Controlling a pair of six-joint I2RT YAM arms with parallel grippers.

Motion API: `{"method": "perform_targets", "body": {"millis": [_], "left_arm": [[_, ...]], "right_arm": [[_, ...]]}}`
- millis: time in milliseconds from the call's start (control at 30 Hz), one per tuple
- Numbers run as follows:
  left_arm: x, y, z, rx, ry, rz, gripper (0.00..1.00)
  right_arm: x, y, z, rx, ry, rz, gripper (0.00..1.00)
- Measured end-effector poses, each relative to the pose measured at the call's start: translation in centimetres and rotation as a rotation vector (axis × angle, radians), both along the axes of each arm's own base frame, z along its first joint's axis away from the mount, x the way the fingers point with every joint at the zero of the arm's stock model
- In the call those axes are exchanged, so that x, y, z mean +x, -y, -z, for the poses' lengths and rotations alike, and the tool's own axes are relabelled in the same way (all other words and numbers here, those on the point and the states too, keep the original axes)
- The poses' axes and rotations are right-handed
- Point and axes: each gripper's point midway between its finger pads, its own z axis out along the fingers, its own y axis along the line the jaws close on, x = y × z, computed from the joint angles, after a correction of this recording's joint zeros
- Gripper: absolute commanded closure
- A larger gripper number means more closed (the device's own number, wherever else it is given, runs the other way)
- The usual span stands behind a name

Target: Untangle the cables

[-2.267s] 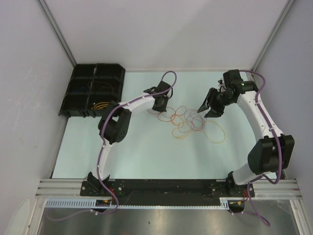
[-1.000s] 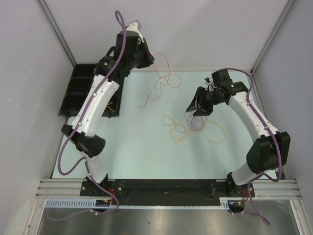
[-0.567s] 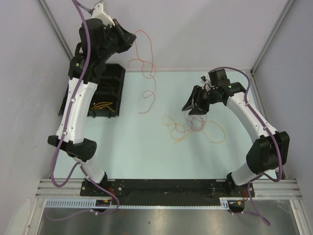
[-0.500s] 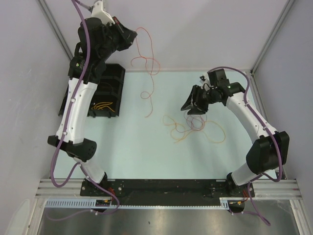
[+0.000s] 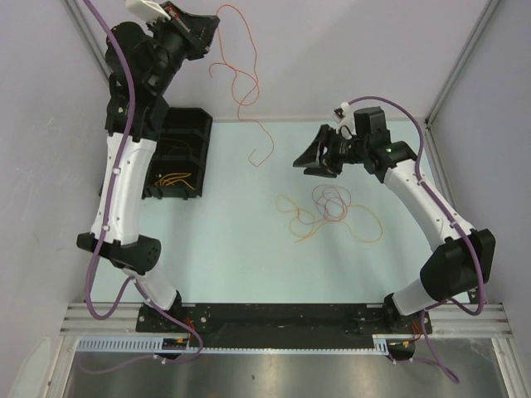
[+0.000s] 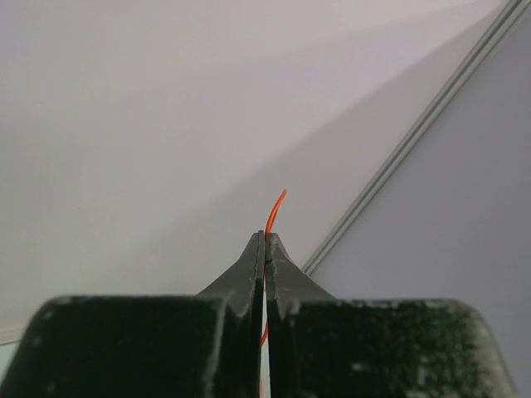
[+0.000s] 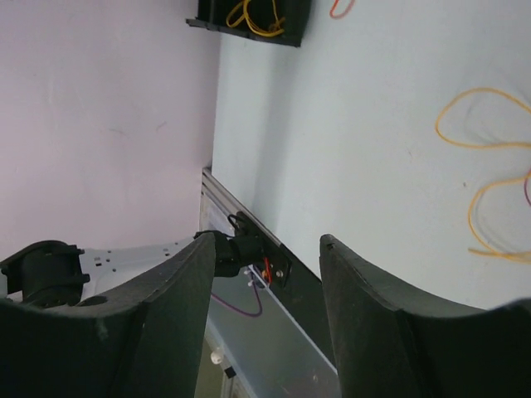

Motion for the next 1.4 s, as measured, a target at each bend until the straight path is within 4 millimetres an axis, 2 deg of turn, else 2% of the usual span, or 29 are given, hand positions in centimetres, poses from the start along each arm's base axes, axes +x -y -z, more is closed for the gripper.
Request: {"method": "perform_targets", "body": {"millis": [200,367,500,600,733,867,1133,1400], "left_arm": [[-0.8,1.1,-0.2,-0.039,-0.01,0.087,1.0],[-2.0,2.7,0.0,-0.064,-0.04,0.199,1.0],[-3.1,3.4,-0.2,-0.084,-0.058,0.267,1.0],[-4.1,3.5,-0.6,-0.088,-0.055,0.291,1.0],[-5.8,3.2,-1.7,-0.091,-0.035,0.307,1.0],[-7.2,3.1,-2.3,-0.089,-0.019,0.323,1.0],[-7.6,3.0,-2.0,-0.089,-0.037,0.331,1.0],[-7.4,3.1,-1.7,-0.088,-0.047,0.329,1.0]], "right_arm": [[2.3,-0.8,-2.3,0.05,0.127,0.018,0.37],[6.1,-2.1,-4.5,0.07,0.202,0.029,0.37],[8.8,-2.9,-3.9,0.056,0.203,0.039,0.37],[9.8,-3.1,-1.8,0.029,0.169,0.045,0.37],[10.3,-3.7,0.7,0.004,0.122,0.033,0.37],[9.6,-5.2,2.0,0.041,0.093,-0.008,0.37],[7.4,-8.8,2.9,0.198,0.064,-0.119,0.41],[6.7,-9.2,3.2,0.282,0.001,-0.127,0.41]]}}
